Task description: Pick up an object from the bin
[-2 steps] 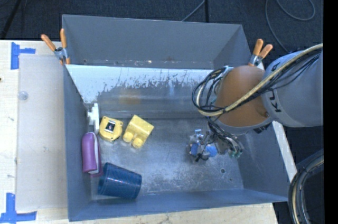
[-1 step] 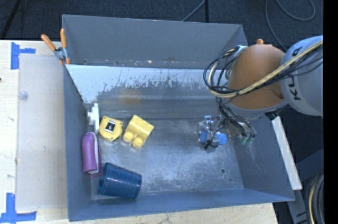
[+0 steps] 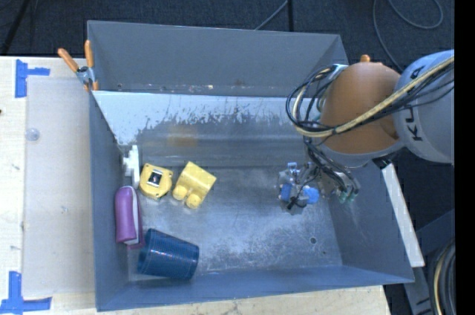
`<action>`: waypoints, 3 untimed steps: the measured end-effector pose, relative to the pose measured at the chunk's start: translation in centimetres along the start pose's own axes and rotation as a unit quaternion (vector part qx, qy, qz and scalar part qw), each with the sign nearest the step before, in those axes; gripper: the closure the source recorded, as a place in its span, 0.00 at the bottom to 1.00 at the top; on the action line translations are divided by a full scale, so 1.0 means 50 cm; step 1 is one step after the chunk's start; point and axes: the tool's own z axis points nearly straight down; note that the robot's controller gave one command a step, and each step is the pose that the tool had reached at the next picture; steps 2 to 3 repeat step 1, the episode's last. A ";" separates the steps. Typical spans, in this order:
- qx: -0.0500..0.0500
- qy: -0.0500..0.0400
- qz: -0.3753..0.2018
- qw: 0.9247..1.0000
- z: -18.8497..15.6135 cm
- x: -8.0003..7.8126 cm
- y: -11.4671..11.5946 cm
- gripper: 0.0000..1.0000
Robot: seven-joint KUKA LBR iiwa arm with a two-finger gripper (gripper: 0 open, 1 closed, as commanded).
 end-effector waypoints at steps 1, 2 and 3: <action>0.000 0.000 -0.002 1.000 -0.160 0.007 -0.012 1.00; 0.000 0.000 -0.002 1.000 -0.160 0.007 -0.012 1.00; 0.000 0.000 -0.002 1.000 -0.160 0.007 -0.012 1.00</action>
Offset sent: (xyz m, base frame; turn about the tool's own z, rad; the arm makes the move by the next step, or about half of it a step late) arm 0.0000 0.0000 0.0000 0.0000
